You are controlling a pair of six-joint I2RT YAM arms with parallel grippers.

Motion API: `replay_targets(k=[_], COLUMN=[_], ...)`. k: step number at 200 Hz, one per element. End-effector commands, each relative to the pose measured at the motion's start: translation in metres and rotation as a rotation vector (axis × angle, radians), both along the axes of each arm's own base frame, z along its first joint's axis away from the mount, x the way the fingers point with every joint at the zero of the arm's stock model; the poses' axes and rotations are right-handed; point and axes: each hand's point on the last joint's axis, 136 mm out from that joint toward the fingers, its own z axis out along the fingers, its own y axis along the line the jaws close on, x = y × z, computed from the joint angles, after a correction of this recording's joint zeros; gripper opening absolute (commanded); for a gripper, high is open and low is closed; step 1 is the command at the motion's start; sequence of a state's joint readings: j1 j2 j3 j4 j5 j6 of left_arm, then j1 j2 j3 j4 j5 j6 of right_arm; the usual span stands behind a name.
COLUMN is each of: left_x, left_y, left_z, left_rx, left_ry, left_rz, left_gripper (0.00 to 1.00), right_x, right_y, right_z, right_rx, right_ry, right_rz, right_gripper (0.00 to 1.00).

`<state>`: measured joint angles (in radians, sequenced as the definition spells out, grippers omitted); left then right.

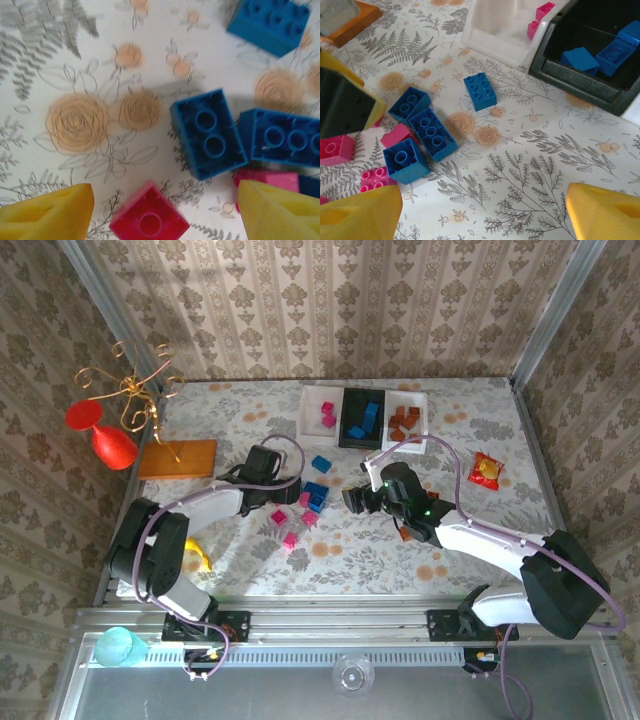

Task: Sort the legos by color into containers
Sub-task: Pick up the lego from the center of the table.

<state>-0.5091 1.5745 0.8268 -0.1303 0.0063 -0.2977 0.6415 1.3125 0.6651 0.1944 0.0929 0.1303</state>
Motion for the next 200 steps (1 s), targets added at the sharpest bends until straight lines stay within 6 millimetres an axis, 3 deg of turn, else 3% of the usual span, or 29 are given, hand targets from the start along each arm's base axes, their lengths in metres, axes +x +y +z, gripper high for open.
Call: replay_targets(k=[1,44,127,154,184,200], left_x=[-0.008,-0.003,-0.003,0.002,0.018,0.031], left_y=[0.001,0.003,0.004,0.003,-0.008,-0.017], left_z=[-0.009,-0.017,-0.026,-0.011,0.027,0.049], left_rx=[0.026,0.057,0.088,0.117,0.081,0.048], left_ry=[0.078,0.090,0.106,0.038,-0.089,-0.160], left_rz=[-0.021,-0.021,-0.005,0.004,0.015,0.015], left_gripper=[0.77,0.70,0.51,0.46,0.44,0.44], right_x=[0.002,-0.007,-0.006,-0.005,-0.003,0.003], right_y=[-0.002,0.017,0.014,0.012,0.006,-0.009], right_z=[0.009,0.012,0.011,0.010,0.011,0.013], right_rx=[0.025,0.104,0.097,0.092,0.083,0.060], right_ry=[-0.034,-0.021,-0.017,-0.014,-0.028,-0.045], right_rz=[-0.018,0.075,0.056,0.043,0.010,-0.074], right_gripper=[0.87,0.87,0.88,0.88,0.88,0.89])
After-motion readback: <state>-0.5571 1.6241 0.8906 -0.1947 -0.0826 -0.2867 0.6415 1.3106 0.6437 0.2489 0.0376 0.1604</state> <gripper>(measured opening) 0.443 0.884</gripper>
